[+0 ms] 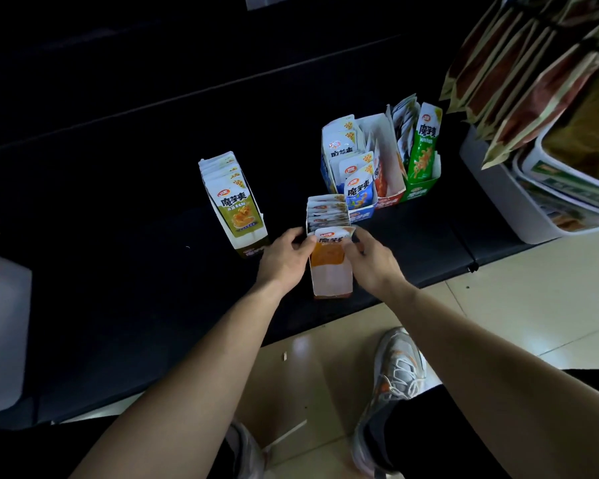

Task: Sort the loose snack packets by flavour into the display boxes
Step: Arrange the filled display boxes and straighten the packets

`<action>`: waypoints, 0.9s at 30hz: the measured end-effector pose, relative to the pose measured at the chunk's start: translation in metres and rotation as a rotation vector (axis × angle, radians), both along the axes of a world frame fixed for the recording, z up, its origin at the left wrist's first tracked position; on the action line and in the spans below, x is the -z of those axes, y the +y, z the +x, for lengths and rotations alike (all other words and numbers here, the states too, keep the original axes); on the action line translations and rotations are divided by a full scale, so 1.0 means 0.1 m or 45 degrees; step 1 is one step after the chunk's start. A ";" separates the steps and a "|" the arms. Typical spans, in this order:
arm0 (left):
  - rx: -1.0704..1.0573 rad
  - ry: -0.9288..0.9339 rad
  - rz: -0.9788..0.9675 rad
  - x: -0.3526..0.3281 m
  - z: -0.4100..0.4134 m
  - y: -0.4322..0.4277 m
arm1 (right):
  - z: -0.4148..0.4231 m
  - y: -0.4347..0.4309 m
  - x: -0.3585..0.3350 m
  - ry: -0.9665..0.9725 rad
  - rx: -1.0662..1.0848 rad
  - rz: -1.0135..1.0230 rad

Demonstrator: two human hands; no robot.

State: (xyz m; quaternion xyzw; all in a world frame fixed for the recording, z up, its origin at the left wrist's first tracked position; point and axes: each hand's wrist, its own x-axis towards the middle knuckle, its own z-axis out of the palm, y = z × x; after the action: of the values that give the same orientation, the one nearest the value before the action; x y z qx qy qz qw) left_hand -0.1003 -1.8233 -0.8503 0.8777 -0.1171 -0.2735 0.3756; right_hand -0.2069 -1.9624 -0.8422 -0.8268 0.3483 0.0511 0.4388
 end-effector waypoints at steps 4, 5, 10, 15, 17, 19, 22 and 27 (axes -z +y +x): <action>-0.054 -0.009 0.014 -0.06 0.00 -0.03 | 0.20 0.05 0.07 0.040 0.070 -0.129; -0.079 0.018 0.017 -0.07 0.01 -0.04 | 0.23 0.04 0.09 0.054 0.081 -0.151; -0.053 0.263 -0.074 -0.15 0.11 -0.06 | 0.28 -0.10 0.14 0.089 0.073 -0.269; -0.009 0.221 -0.147 -0.10 0.21 0.01 | 0.23 -0.18 0.15 0.004 -0.035 -0.187; -0.010 0.189 -0.235 -0.07 0.20 0.02 | 0.21 -0.15 0.13 -0.071 -0.056 -0.151; -0.029 0.182 -0.320 -0.08 0.19 -0.01 | 0.20 -0.10 0.11 -0.108 -0.054 -0.170; -0.031 0.246 -0.373 -0.09 0.19 -0.06 | 0.24 -0.06 0.11 -0.039 -0.076 -0.251; 0.108 0.347 -0.366 -0.10 0.27 -0.07 | 0.30 -0.10 0.12 0.031 -0.144 -0.290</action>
State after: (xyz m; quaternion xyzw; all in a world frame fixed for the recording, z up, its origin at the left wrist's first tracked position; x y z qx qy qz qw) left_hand -0.0734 -1.8299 -0.8407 0.7642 -0.1397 -0.3860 0.4976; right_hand -0.1767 -1.9726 -0.8546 -0.8889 0.3100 0.0460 0.3341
